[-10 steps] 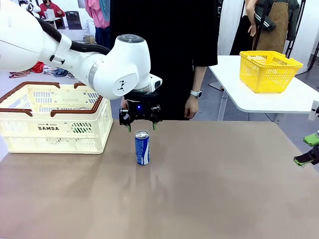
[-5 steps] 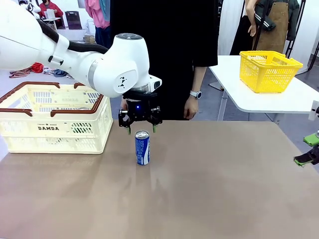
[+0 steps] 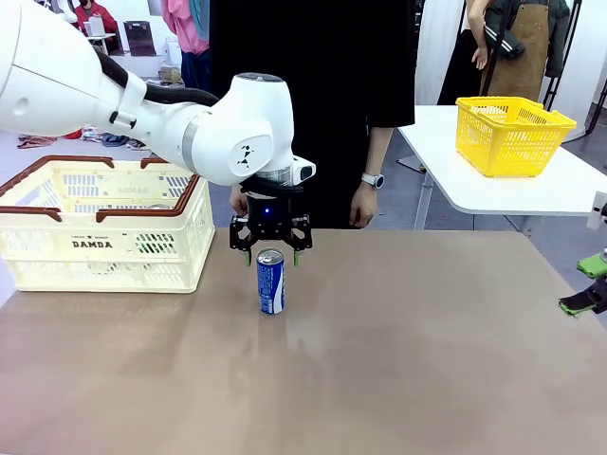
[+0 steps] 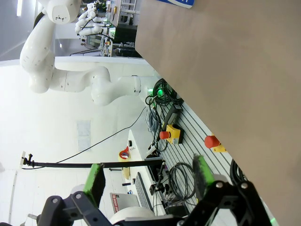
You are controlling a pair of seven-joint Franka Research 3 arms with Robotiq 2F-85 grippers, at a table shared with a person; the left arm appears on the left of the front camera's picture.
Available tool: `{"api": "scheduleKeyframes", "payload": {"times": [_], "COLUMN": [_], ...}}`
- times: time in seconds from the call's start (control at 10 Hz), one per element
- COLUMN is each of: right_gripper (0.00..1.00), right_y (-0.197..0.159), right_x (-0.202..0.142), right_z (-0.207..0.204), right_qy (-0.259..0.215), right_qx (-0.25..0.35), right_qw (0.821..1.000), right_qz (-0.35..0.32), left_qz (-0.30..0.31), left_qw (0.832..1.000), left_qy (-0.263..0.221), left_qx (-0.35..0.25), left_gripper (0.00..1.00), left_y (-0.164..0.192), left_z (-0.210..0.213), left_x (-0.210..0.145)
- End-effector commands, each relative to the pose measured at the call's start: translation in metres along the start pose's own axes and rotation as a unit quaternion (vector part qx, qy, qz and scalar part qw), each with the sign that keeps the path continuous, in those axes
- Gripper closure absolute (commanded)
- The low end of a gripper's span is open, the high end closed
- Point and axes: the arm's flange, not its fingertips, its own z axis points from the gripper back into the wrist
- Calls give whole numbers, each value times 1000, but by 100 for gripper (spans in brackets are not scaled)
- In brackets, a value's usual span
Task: Place the drinks into the Shopping basket.
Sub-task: Pick up one drink and place it into the Shopping basket.
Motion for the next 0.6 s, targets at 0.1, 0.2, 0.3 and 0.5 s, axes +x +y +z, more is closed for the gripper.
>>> {"api": "scheduleKeyframes", "payload": {"times": [0.1, 0.2, 0.3, 0.5], "right_gripper": [0, 0, 0, 0], "right_y": [3, 3, 3, 3], "right_x": [-1, -1, -1, -1], "right_z": [2, 2, 2, 2], "right_qy": [4, 4, 4, 4], "right_qx": [-1, -1, -1, -1], "right_qw": [1000, 1000, 1000, 1000], "right_qz": [-6, -6, -6, -6], "left_qz": [-8, -9, -8, -7], "left_qw": [1000, 1000, 1000, 999], "left_qy": [17, 22, 23, 30], "left_qx": [7, 8, 6, 5], "left_gripper": [67, 100, 100, 100], "left_y": [1, 1, 1, 2], "left_z": [1, 1, 3, 0], "left_x": [6, 8, 10, 10]}}
